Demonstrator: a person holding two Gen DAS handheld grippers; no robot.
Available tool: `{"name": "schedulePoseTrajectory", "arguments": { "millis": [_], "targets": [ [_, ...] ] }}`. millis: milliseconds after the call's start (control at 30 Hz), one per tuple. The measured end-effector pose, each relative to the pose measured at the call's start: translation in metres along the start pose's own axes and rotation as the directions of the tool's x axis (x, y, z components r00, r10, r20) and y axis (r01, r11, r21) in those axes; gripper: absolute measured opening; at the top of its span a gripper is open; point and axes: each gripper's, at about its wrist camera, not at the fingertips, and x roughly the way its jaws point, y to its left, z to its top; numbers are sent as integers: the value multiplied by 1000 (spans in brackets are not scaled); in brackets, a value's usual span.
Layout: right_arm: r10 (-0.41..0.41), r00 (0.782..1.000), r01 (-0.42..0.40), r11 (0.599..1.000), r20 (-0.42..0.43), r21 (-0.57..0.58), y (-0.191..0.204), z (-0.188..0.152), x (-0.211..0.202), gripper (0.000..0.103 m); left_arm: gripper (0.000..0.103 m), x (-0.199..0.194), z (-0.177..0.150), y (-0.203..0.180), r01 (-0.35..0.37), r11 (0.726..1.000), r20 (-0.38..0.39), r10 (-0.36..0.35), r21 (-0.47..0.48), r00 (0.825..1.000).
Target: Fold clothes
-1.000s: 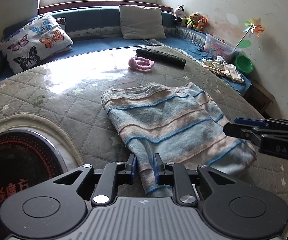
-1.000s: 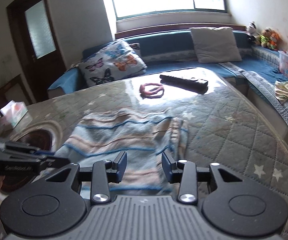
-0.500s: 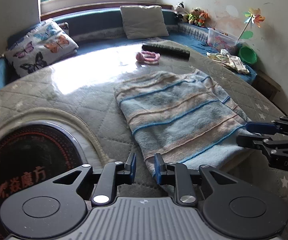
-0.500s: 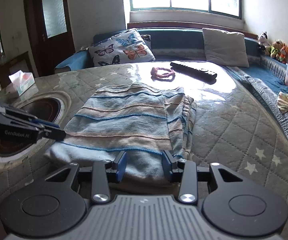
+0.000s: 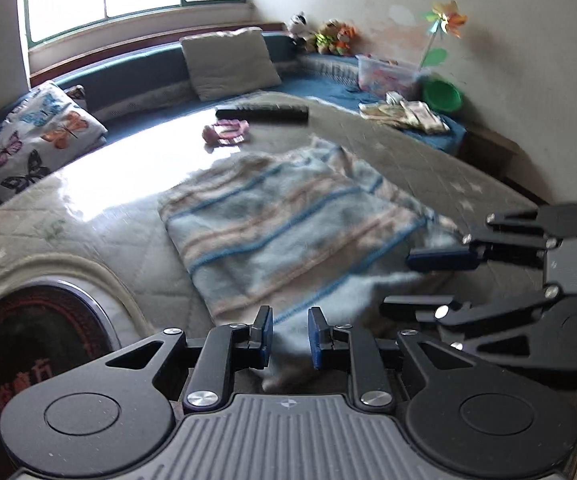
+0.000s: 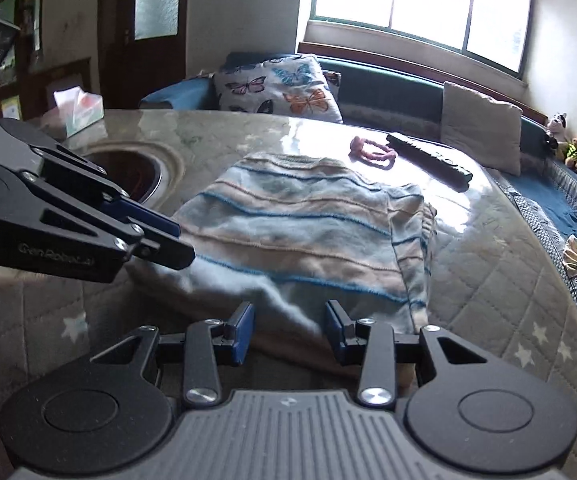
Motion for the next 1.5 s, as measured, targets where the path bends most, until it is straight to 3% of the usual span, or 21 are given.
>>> {"name": "schedulePoseTrajectory", "arguments": {
  "millis": [233, 367, 500, 833, 1100, 1233, 1300, 1500],
  "targets": [
    [13, 999, -16, 997, 38, 72, -21, 20, -4, 39, 21, 2, -4, 7, 30, 999, -8, -30, -17, 1000],
    [21, 1000, -19, 990, -12, 136, -37, 27, 18, 39, 21, 2, -6, 8, 40, 999, -15, -41, -13, 999],
    [43, 999, -41, 981, -4, 191, -48, 39, 27, 39, 21, -1, 2, 16, 63, 997, -4, -63, -47, 998],
    [-3, 1000, -3, 960, 20, 281, -74, 77, 73, 40, 23, 17, 38, 47, 46, 989, 49, -40, -140, 998],
    [-20, 1000, 23, 952, -12, 305, -83, 73, 96, 41, 22, 43, 38, 63, 23, 985, 13, -21, -171, 1000],
    [-34, 999, 30, 958, 7, 284, -77, 73, 85, 51, 23, 36, 34, 62, 21, 985, 19, -18, -169, 1000],
    [-39, 999, 33, 966, 17, 258, -71, 74, 76, 54, 29, 30, 33, 61, 21, 985, 26, -17, -170, 1000],
    [-27, 999, 18, 978, 41, 208, -51, 64, 48, 65, 33, 8, 22, 52, 15, 989, 43, -9, -149, 999]
  ]
}}
